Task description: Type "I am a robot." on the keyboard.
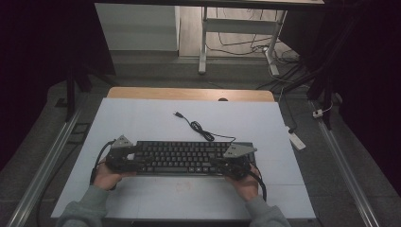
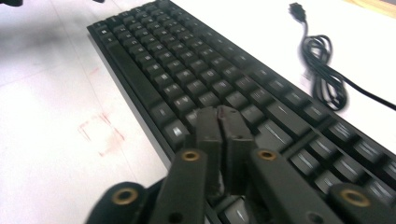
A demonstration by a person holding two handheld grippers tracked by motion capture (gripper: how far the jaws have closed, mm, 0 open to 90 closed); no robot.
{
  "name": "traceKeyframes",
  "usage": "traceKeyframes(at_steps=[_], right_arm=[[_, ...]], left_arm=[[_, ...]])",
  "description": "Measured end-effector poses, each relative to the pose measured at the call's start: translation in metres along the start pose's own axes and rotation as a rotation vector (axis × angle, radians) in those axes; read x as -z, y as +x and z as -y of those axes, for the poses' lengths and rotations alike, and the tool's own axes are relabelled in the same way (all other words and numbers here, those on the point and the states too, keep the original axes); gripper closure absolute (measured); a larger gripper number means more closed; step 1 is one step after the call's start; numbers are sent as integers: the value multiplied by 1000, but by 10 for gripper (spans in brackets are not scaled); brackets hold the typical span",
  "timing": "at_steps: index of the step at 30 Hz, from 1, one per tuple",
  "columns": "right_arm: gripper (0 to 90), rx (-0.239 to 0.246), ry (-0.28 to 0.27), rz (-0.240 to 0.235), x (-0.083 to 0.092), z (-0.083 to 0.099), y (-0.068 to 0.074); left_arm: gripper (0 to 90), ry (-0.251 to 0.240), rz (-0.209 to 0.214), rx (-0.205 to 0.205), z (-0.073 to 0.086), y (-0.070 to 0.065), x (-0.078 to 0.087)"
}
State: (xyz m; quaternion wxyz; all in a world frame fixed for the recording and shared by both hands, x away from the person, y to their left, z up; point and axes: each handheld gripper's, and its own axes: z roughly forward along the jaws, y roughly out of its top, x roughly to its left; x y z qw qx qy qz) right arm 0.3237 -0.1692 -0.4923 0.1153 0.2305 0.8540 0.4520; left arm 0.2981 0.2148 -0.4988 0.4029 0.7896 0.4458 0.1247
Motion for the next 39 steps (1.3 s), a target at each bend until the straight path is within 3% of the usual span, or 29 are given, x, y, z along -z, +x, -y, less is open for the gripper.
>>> traceKeyframes(at_steps=[10, 21, 39], right_arm=[[895, 29, 25, -53, -39, -22, 15], [895, 20, 63, -74, -74, -33, 25], [895, 24, 106, -79, -94, -35, 30]], left_arm=[[284, 3, 2, -3, 0, 0, -1], [282, 10, 5, -10, 0, -1, -2], [279, 20, 5, -17, 0, -2, -4]])
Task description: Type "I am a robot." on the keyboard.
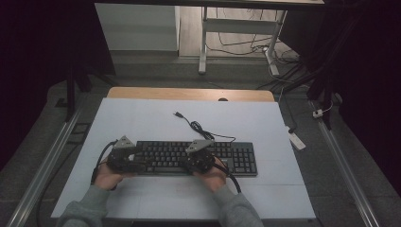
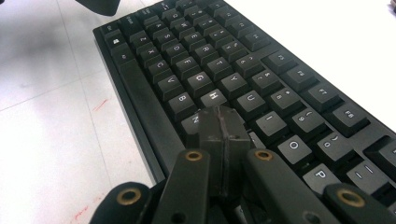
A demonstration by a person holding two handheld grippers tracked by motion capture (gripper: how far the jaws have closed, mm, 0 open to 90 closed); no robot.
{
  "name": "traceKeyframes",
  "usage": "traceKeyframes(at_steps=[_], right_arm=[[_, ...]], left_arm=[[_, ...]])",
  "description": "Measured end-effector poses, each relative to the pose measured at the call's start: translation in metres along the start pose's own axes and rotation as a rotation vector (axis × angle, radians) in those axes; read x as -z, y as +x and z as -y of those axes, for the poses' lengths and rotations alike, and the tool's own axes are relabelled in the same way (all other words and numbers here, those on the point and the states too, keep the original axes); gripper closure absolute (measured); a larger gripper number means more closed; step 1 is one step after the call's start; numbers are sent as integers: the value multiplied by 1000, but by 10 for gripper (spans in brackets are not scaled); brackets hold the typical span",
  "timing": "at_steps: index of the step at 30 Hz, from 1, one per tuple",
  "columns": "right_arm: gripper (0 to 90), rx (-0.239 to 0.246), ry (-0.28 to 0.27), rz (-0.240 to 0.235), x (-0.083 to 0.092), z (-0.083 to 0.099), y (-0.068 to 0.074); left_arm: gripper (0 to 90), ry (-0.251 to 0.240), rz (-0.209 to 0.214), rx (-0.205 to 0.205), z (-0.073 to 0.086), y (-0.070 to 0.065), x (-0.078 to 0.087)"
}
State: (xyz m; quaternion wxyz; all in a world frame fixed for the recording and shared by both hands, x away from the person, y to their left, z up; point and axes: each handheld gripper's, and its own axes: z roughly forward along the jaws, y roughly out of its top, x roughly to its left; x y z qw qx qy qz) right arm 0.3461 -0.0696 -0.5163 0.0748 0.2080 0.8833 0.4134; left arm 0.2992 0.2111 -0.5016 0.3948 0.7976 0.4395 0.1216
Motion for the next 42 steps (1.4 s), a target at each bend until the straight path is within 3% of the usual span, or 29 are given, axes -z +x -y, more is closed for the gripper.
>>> traceKeyframes(at_steps=[21, 31, 42], right_arm=[[896, -1, 34, 5, -6, 0, -1], [893, -8, -23, 33, 21, 5, -5], [649, -28, -71, 92, 53, 25, -15]], left_arm=[[275, 9, -1, -3, 1, 1, -2], [275, 3, -6, -2, 0, 1, -1], [274, 7, -11, -2, 1, 0, -1]])
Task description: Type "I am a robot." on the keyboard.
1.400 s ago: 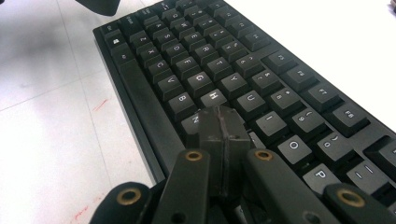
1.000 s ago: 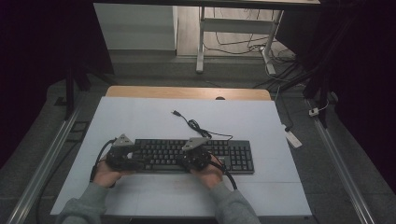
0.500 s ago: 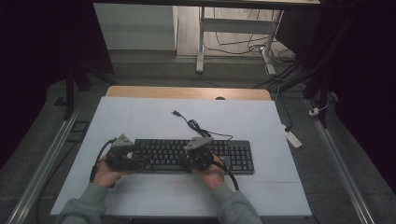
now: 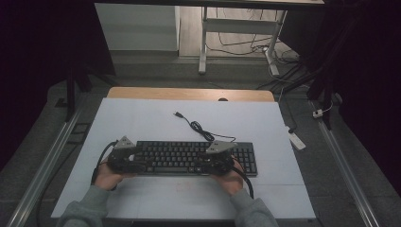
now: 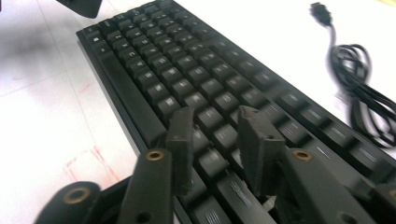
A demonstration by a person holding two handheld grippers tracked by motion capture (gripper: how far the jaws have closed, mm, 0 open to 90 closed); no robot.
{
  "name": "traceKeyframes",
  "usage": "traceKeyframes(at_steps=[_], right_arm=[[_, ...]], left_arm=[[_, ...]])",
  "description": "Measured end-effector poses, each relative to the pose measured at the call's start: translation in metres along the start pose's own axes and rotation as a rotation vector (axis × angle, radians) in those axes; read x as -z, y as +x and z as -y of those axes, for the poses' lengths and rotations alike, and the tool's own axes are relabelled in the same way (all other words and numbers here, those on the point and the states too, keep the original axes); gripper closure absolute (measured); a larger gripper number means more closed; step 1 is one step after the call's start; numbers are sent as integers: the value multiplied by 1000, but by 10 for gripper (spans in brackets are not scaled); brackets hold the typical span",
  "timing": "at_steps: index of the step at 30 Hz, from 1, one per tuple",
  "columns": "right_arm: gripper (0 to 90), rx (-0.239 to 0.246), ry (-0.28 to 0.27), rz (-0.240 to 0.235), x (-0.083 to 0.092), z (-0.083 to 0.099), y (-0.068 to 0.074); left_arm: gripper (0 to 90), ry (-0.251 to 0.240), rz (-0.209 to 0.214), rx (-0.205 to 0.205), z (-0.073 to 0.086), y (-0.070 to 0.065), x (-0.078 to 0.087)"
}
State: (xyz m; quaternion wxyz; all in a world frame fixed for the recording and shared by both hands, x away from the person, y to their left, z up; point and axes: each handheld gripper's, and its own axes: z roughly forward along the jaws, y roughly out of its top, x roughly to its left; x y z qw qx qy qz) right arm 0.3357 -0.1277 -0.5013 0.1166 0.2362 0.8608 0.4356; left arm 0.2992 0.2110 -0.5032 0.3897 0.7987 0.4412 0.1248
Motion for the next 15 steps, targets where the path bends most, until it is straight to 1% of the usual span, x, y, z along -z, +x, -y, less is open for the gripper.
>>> traceKeyframes(at_steps=[3, 5, 10, 12, 15], right_arm=[[611, -10, -9, 20, 14, 8, -5], [588, -25, -22, 41, 24, 14, -9], [542, -47, -31, 83, 47, 29, -18], [530, -45, -22, 98, 54, 34, -21], [524, -50, -24, 112, 64, 42, -25]], left_arm=[[274, 1, 0, -1, 0, 0, 0], [274, 4, 0, -6, 0, 0, -1], [272, 5, -1, -6, 0, -1, -2], [273, 5, -1, -6, 0, -1, -2], [272, 5, -2, -7, 0, -1, -1]])
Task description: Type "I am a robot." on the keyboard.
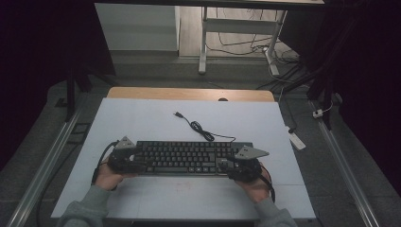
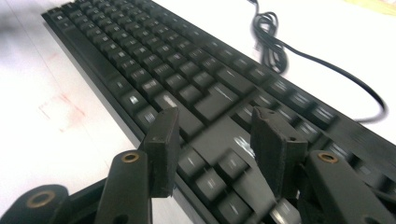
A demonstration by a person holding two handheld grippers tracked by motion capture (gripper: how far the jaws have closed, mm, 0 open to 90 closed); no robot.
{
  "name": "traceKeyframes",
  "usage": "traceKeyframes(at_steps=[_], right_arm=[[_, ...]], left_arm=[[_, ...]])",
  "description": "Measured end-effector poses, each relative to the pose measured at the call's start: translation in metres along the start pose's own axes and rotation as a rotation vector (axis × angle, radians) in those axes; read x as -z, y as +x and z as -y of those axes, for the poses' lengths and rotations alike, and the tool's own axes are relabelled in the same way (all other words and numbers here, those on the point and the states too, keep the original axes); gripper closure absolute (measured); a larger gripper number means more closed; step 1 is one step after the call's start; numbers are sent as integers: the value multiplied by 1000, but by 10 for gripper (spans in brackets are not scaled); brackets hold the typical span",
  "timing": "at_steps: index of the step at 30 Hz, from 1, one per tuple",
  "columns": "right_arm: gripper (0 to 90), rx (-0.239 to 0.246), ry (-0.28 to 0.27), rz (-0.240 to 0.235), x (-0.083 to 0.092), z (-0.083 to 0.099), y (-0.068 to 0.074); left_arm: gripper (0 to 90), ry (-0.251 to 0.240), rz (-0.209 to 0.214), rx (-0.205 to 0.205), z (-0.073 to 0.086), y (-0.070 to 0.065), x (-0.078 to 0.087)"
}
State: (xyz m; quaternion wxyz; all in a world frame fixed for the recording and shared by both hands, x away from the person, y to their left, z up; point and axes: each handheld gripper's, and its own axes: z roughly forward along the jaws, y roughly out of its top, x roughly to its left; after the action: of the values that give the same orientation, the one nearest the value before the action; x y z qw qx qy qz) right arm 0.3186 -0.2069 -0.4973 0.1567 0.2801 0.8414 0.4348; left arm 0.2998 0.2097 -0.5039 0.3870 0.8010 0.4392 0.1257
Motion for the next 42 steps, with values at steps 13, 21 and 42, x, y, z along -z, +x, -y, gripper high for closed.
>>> traceKeyframes(at_steps=[13, 21, 42], right_arm=[[523, -35, -21, 39, 23, 19, -13], [523, -28, -14, 41, 25, 21, -16], [522, -29, -7, 42, 24, 25, -17]], left_arm=[[271, -1, -6, 0, 1, 1, 0], [272, -4, -15, 4, 1, 1, 2], [393, -28, 13, 41, -1, -2, 2]])
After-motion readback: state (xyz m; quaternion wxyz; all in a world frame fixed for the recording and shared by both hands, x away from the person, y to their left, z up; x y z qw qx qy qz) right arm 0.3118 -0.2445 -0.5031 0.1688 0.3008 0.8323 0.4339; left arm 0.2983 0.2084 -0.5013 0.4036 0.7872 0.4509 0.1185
